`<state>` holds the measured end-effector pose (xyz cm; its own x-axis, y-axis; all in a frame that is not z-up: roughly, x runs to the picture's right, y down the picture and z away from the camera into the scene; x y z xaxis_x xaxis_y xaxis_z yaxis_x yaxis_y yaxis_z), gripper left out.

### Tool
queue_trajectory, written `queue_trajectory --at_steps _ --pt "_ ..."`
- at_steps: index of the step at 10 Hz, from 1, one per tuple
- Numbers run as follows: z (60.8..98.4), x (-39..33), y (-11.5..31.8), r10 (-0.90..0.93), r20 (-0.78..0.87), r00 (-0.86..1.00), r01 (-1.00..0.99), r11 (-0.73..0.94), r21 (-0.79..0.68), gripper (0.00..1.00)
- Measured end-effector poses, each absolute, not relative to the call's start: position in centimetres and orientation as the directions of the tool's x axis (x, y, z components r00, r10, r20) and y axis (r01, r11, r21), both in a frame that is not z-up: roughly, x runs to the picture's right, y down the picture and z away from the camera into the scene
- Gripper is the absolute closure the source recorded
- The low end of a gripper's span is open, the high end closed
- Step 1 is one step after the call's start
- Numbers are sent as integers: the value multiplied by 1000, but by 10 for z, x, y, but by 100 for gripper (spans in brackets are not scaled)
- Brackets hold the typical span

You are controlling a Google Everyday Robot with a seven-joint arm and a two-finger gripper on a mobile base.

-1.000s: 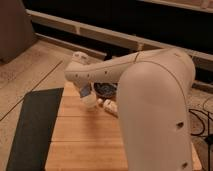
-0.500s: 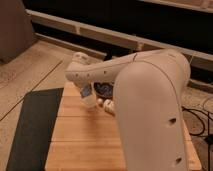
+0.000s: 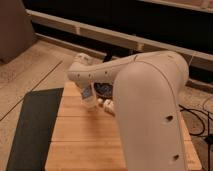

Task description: Place the white sponge in the ceramic cup

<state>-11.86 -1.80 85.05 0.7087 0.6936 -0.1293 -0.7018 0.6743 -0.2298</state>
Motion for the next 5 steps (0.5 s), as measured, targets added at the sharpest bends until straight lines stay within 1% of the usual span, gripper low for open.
queue_trajectory --at_steps 5 --pt "851 -115 -17 705 -129 697 -712 660 -240 100"
